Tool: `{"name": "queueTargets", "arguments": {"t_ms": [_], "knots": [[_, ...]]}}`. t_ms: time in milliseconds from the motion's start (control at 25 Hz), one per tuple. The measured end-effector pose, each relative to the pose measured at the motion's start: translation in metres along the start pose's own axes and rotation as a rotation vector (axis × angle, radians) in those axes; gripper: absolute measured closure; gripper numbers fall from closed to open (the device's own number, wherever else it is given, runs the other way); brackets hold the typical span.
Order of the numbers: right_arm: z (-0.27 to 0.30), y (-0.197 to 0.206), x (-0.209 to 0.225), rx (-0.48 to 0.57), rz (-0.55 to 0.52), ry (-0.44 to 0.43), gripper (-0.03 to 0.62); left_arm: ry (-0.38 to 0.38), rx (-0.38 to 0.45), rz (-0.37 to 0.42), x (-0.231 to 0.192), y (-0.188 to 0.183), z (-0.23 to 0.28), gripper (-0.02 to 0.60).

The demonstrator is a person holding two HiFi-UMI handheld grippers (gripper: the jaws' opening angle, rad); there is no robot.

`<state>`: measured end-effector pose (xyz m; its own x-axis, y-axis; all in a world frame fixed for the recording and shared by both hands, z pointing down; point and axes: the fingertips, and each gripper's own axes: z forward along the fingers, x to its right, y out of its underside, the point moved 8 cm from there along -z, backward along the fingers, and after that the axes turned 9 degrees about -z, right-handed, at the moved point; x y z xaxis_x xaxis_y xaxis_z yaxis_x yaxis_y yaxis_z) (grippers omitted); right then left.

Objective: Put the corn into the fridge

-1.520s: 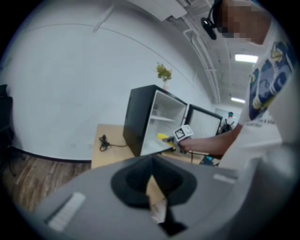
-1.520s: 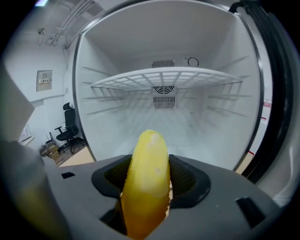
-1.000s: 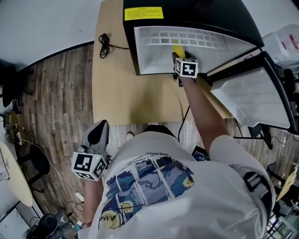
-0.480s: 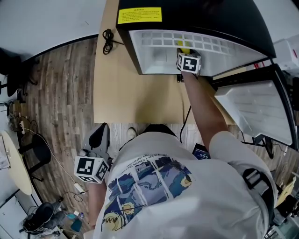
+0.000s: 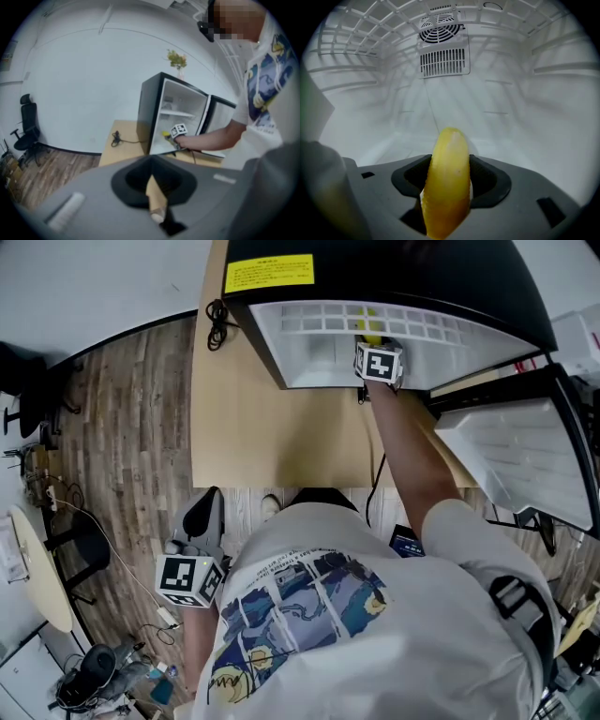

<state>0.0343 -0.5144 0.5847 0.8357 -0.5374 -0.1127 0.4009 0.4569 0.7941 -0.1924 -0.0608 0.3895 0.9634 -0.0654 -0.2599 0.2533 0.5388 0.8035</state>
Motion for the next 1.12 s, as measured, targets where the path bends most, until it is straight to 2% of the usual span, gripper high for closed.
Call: {"name": "queueTargets", "arguments": {"t_ms": [360,600,1120], "knots": [[-0.002,0.001,-0.003,-0.007,-0.012,-0.037,0.347,0.038,-0.013,0.016,0.000,0.001,0.004,0.572],[-0.014,0.005,-0.007,-0.011,-0.023,-0.025,0.345,0.076,-0.026,0.027,-0.006,0.001,0.003,0.572],[-0.066,0.051,-0.023,-0.080,-0.018,0.008,0.345,0.204,-0.032,0.076,-0.017,0.005,-0.004,0.572]]}}
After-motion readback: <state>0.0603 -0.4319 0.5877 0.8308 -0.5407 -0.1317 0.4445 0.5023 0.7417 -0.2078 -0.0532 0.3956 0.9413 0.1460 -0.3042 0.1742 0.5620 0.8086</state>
